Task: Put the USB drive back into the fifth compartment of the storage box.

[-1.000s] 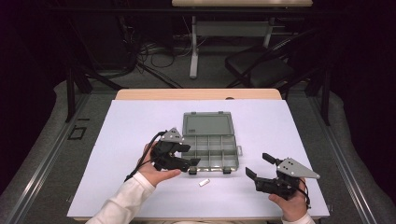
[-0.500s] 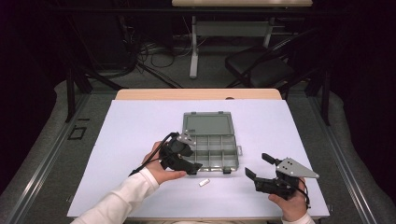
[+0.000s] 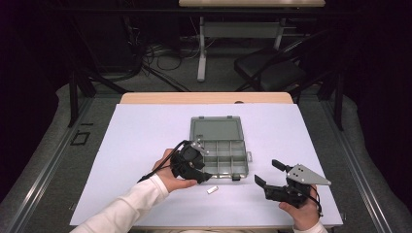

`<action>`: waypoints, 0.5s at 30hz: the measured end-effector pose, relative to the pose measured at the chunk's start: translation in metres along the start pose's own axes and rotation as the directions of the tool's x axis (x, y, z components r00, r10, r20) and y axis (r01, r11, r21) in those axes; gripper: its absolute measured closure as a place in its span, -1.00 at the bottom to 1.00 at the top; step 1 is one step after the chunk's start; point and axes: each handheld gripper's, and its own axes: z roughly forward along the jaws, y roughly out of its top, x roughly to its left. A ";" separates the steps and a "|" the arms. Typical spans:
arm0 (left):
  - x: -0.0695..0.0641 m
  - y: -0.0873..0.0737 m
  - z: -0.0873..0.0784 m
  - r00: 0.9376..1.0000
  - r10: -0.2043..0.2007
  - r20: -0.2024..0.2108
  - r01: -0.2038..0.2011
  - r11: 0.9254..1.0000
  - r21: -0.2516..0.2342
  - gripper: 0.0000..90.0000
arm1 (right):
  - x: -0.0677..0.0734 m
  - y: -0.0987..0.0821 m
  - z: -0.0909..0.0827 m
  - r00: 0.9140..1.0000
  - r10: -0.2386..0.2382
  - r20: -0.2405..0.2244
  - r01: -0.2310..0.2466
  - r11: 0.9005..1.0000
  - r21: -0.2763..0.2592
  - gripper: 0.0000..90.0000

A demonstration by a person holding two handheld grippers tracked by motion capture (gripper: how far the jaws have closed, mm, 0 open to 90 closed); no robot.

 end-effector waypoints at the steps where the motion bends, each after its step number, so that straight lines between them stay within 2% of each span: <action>1: 0.000 0.000 0.001 1.000 -0.002 0.005 0.002 1.000 0.002 0.20 | 0.000 0.000 0.000 1.000 -0.002 -0.001 0.002 1.000 0.002 -0.62; 9: -0.001 0.000 0.014 1.000 -0.001 0.004 0.000 0.999 0.044 0.29 | 0.000 0.000 0.000 1.000 -0.007 0.000 0.007 1.000 0.003 -0.62; 15: -0.005 0.003 0.026 1.000 0.028 0.005 -0.028 0.996 0.079 0.35 | 0.000 0.000 0.000 1.000 -0.011 -0.002 0.011 1.000 0.010 -0.62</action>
